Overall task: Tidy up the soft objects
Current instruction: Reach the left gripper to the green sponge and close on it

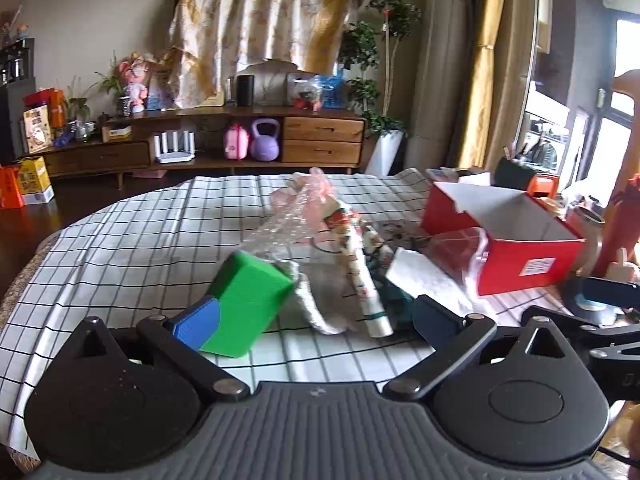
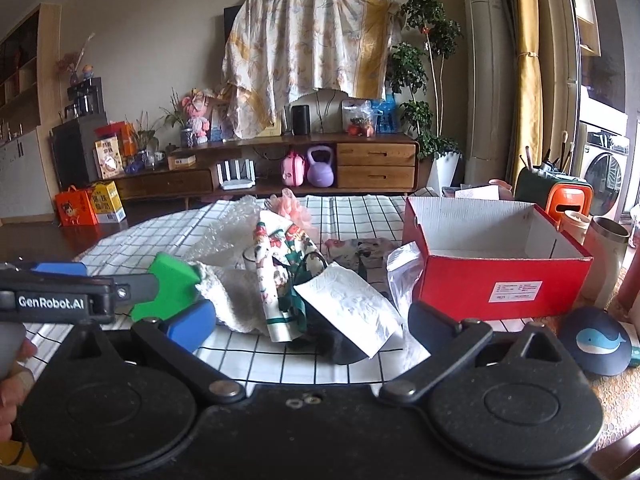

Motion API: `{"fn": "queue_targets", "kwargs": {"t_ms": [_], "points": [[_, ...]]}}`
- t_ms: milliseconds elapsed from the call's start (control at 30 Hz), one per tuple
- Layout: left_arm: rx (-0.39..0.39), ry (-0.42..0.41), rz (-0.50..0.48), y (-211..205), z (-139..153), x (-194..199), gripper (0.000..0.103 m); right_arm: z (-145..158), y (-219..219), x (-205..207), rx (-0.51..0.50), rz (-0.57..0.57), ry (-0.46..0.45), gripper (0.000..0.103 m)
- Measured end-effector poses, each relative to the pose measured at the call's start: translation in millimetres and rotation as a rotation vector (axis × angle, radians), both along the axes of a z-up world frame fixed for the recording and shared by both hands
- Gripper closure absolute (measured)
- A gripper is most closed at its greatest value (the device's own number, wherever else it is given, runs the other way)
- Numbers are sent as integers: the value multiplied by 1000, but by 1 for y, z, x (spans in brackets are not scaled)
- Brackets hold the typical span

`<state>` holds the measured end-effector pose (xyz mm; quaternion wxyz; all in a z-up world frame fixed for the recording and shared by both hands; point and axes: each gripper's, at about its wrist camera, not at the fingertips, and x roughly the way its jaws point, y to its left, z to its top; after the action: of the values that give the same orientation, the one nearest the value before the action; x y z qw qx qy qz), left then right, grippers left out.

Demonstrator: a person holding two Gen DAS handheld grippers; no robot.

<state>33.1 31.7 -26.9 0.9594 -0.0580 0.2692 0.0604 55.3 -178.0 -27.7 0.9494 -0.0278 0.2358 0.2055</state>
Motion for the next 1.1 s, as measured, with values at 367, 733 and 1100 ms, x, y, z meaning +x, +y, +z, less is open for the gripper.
{"fn": "queue_targets", "kwargs": {"t_ms": [367, 733, 1100], "points": [[8, 84, 89, 50, -39, 42, 0, -41, 3, 63, -99, 12, 97, 15], [53, 155, 92, 61, -75, 76, 1, -76, 31, 115, -240, 70, 114, 37], [138, 152, 70, 65, -99, 92, 1, -93, 51, 142, -321, 121, 112, 59]]}}
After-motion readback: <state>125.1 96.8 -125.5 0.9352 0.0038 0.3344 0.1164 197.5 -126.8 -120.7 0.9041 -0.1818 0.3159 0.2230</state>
